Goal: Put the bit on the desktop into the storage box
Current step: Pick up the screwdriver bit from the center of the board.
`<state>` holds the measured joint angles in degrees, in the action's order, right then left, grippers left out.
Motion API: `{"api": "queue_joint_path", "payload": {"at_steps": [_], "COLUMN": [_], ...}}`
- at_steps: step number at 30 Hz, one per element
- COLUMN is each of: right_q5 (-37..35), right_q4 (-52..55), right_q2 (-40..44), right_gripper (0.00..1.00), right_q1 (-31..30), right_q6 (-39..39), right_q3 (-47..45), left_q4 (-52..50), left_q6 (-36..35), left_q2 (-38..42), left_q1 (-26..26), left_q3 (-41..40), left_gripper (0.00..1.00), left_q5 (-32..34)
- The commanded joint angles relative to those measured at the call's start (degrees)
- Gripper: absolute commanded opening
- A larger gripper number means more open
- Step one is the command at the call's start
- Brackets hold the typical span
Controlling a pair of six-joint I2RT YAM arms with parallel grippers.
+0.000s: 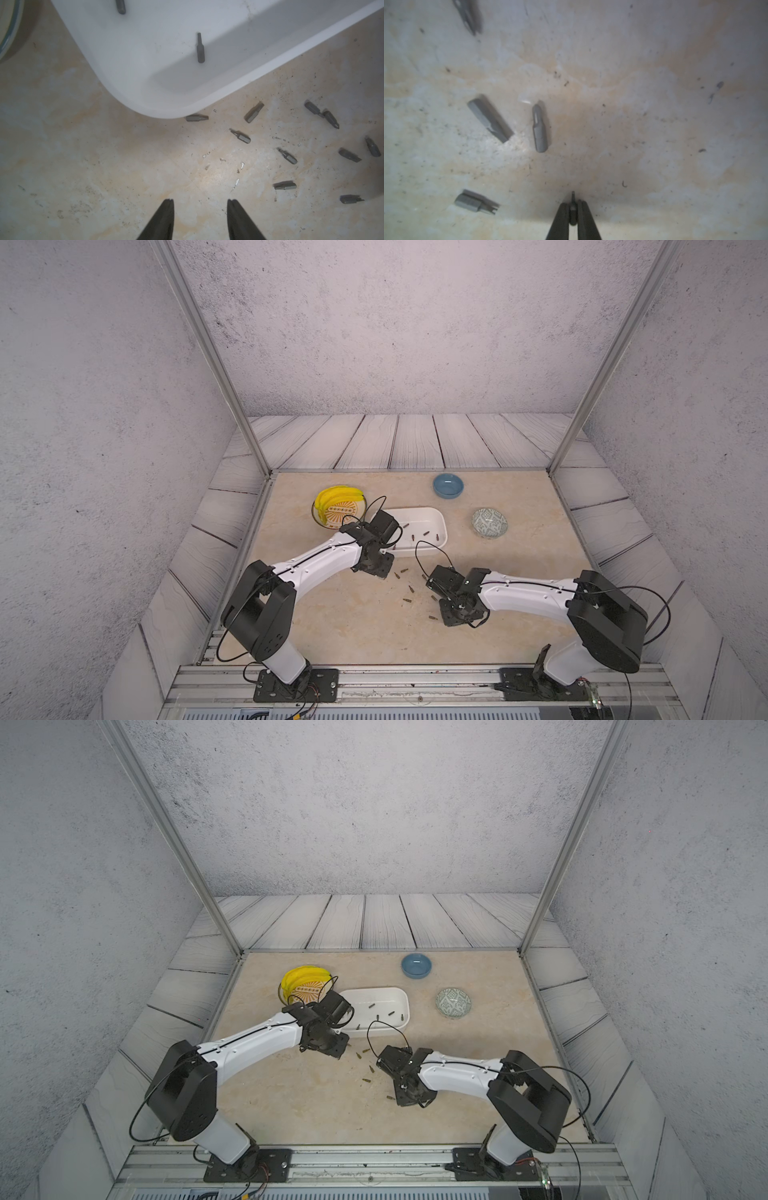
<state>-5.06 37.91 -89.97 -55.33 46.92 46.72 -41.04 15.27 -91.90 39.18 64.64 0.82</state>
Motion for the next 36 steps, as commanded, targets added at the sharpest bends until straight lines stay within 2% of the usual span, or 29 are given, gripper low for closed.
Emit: {"api": "queue_joint_path", "payload": {"at_steps": [1,6,11,22,31,36], "right_q5": [0.8,0.3,-1.3,-6.2,-6.7,-6.9], "right_q4": [-1.0,-0.8,0.8,10.5,14.6,16.8], "right_q2": [-5.2,-4.5,-1.3,2.8,-2.1,-8.9], "right_gripper": [0.09,0.00,0.00,0.00,0.00,0.00], "right_q1": [0.1,0.0,0.3,4.9,13.8,16.3], "right_q6": [0.2,0.2,-0.3,-7.2,-18.6,-23.0], "right_q3": [-2.6,-2.9,-1.6,11.9,30.0,42.4], "left_q4": [-0.2,0.1,1.4,5.6,7.7,8.2], "left_q6": [0.9,1.5,2.4,5.1,7.0,8.0], "left_q2": [2.7,3.8,4.9,5.7,8.3,9.2], "left_q1": [0.7,1.1,2.6,7.0,8.4,9.1], "left_q3": [-1.9,-3.6,-5.8,-9.9,-13.1,-13.9], "left_gripper": [0.47,0.46,0.46,0.46,0.46,0.46], "left_q5": [1.0,1.0,2.1,4.6,4.9,4.9]}}
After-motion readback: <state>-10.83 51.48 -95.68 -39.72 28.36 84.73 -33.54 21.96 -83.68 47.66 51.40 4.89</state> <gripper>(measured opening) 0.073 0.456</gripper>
